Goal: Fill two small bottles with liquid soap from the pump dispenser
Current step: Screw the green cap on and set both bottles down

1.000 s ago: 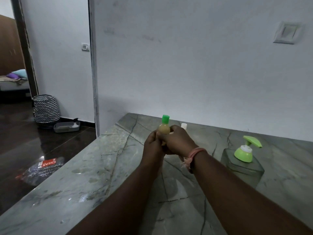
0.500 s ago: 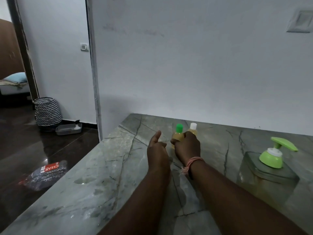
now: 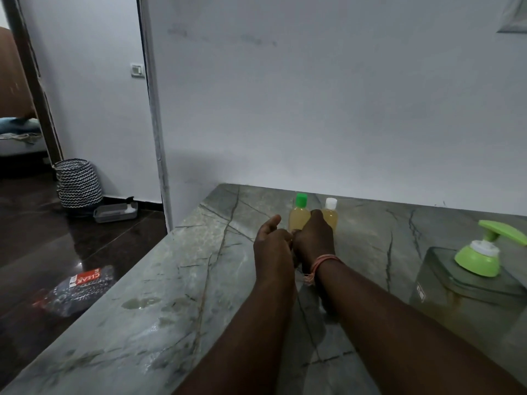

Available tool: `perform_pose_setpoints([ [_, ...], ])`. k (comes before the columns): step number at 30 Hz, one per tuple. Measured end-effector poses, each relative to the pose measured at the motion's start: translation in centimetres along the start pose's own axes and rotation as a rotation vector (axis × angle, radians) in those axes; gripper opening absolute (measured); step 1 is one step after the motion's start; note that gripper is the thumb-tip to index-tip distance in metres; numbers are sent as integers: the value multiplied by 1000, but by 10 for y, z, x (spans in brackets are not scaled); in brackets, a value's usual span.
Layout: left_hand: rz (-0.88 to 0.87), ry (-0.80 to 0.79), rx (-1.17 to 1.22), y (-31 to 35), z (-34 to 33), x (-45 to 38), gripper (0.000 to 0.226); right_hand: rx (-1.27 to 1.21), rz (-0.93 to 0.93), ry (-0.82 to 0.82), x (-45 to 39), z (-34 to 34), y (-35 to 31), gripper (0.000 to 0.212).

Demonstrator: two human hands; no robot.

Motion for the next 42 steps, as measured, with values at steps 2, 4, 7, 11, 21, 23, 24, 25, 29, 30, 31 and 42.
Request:
perform_pose_setpoints([
  [2, -12, -4, -8, 1, 1, -1, 44, 23, 2, 4, 5, 7, 1, 39],
  [4, -18, -4, -8, 2, 1, 0, 40, 38, 14, -10, 14, 15, 2, 33],
  [7, -27, -21, -34, 6, 0, 8, 35, 13, 45, -64, 33, 27, 2, 26],
  [11, -94, -44, -165, 7, -1, 18, 37, 17, 70, -77, 58, 55, 8, 18],
  [21, -107, -197, -369, 15, -19, 94, 35, 57, 190, -15, 122, 144, 9, 16],
  [23, -105, -243, -442, 13, -24, 118, 36, 53, 187, -22, 138, 159, 11, 18],
  [24, -109, -267, -468, 12, -25, 129, 37, 54, 190, -28, 146, 166, 13, 19],
  [25, -111, -287, -482, 10, -25, 141, 36, 58, 192, -31, 155, 172, 15, 19],
  [29, -84, -309, -482, 4, -30, 168, 31, 49, 154, 6, 179, 198, 31, 19],
  [30, -62, -323, -467, 2, -33, 174, 30, 50, 126, 25, 183, 206, 37, 20],
  [31, -35, -340, -457, 0, -36, 178, 30, 49, 82, 43, 185, 214, 44, 22],
  [42, -57, -522, -482, -19, -59, 174, 65, -422, -165, 129, 152, 249, 91, 36],
])
Point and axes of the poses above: each hand's wrist, its own x-axis away from the middle knuckle, its own z-axis out of the back of the hand, y = z × x, the point moved 2 cm from there along -x, towards the middle knuckle, and after that the axes turned 1 degree about y, right-handed, at the moved point
